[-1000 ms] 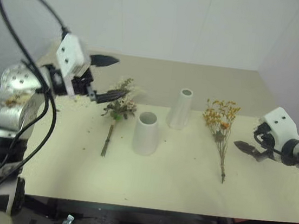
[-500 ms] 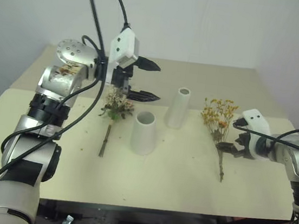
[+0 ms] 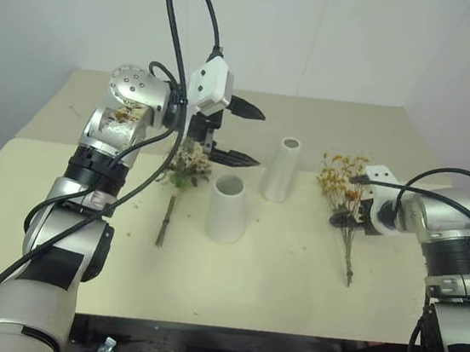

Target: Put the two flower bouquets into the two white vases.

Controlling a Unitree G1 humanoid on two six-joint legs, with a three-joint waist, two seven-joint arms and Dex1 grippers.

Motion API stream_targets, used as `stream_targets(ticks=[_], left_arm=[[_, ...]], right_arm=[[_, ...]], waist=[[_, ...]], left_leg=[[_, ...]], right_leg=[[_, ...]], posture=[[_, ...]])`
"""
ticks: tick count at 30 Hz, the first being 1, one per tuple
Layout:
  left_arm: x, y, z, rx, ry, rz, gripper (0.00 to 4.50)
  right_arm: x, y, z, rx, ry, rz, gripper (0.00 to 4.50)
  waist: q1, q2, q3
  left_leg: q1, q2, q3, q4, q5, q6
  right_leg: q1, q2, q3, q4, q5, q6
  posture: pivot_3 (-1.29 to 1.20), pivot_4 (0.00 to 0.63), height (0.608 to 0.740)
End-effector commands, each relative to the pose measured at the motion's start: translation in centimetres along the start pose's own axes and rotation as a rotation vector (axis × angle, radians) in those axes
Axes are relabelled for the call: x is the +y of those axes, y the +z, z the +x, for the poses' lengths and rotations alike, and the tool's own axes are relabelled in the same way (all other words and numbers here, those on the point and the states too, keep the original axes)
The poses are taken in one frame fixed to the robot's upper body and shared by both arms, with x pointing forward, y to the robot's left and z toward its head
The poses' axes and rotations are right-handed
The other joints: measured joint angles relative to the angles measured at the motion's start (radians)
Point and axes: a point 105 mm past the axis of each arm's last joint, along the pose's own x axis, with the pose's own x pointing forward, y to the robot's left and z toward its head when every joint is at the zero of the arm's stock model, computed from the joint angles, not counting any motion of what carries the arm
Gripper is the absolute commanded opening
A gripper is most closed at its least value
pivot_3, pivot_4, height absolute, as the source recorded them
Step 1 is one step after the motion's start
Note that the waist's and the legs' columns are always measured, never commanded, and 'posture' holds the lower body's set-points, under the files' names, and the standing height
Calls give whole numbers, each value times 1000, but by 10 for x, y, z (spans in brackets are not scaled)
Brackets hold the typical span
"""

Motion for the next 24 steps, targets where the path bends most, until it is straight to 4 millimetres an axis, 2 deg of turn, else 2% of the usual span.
stream_targets(ticks=[1, 3, 7, 14, 17, 19, 21, 23, 24], left_arm=[[1, 11, -7, -14, 25, 39, 4500], [1, 9, -11, -11, 39, 46, 4500], [0, 6, -20, -6, 64, 43, 4500], [-3, 4, -24, -29, 78, 39, 4500], [-2, 3, -25, -27, 83, 43, 4500], [-2, 4, -25, -30, 86, 49, 4500], [0, 4, -26, -31, 92, 56, 4500], [2, 5, -29, -31, 104, 58, 4500], [3, 4, -32, -29, 117, 57, 4500]], right_arm=[[-8, 15, -6, -31, -39, -22, 4316], [-11, 14, -4, -19, -43, -19, 3929], [-11, 16, -3, -12, -39, -6, 2502], [-8, 20, -5, -15, -34, -12, 23], [-8, 25, -8, -37, -55, -21, 23], [-7, 37, -15, -110, -81, -52, 23], [-6, 57, -28, -224, -123, -73, 23], [-6, 88, -49, -446, -199, -151, 23], [-3, 111, -67, -614, -245, -182, 23]], waist=[[0, 0, 0], [-3, 0, 0], [-11, 0, 0], [-21, 0, 0], [-20, 0, 0], [-21, 0, 0], [-22, 1, 0], [-22, 1, 0], [-22, 1, 0]], left_leg=[[0, 0, 0, 0, 0, 0], [0, 0, 0, 0, 0, 0], [0, 0, 0, 0, 0, 0], [0, 0, -1, 0, 0, 0], [0, 0, -1, 0, 0, 0], [0, 0, -1, 0, 0, 0], [0, 0, -1, 0, 0, 0], [-1, 0, -1, 0, 0, 0], [-2, 0, -1, 0, 0, 0]], right_leg=[[0, 0, 0, 0, 0, 0], [-1, 0, 0, 0, 0, 0], [-1, 0, 0, 0, 0, -1], [-1, 0, 0, 2, 1, -1], [-1, 0, 0, 2, 1, -1], [-1, 0, 0, 2, 1, -1], [-1, 0, 0, 2, 1, -1], [-3, 0, 0, 3, 1, -1], [-4, 0, 0, 4, 1, -1]], posture=[[0, 150, 740], [0, 150, 740], [0, 150, 740], [0, 150, 740], [0, 150, 740], [0, 150, 740], [0, 150, 740], [0, 150, 740], [0, 150, 740]])
